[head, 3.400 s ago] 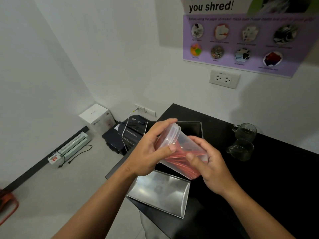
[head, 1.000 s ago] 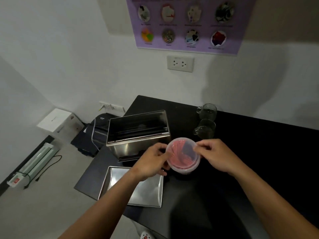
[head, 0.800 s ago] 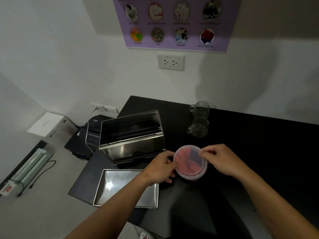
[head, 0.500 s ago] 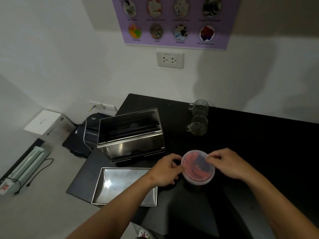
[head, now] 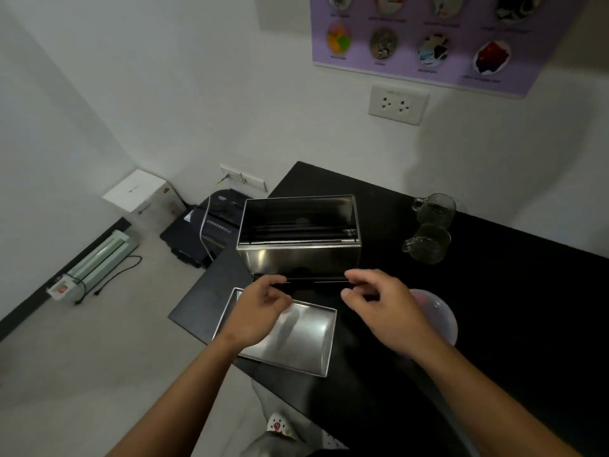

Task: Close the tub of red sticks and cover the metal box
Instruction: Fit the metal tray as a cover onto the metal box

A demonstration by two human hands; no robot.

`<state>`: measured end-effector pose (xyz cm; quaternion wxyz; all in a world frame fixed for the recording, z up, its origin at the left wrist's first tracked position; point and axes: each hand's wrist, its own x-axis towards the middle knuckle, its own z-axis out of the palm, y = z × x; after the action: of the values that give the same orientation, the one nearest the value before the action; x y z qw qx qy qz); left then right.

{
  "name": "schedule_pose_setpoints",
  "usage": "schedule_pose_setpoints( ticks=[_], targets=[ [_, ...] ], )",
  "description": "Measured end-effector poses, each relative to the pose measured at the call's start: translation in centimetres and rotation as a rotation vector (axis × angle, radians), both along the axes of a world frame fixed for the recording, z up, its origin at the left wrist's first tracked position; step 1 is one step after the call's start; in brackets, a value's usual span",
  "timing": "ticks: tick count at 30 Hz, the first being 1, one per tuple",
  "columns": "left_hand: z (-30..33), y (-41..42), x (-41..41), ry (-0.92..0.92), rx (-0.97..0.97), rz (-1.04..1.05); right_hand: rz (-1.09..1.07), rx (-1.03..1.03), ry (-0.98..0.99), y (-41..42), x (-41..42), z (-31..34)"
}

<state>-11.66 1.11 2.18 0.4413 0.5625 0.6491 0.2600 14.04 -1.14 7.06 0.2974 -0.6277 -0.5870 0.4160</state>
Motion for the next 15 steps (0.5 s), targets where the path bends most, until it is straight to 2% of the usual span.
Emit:
schedule_pose_setpoints(
  ticks=[3,8,15],
  targets=[
    [-0.9,-1.5,-3.0,0.099,0.013,0.057,0.105,-0.126,-0.054,0.0,-2.4,-2.7],
    [-2.9,-3.2,-6.9,0.262,-0.032,0.129,0.240,-0.371,-0.292,0.0,-4.4,-6.6],
    [-5.1,-5.3,-7.8,0.166,-0.090,0.184,0.160,-0.397,-0.393,-0.1,-5.8,-8.7]
  ],
)
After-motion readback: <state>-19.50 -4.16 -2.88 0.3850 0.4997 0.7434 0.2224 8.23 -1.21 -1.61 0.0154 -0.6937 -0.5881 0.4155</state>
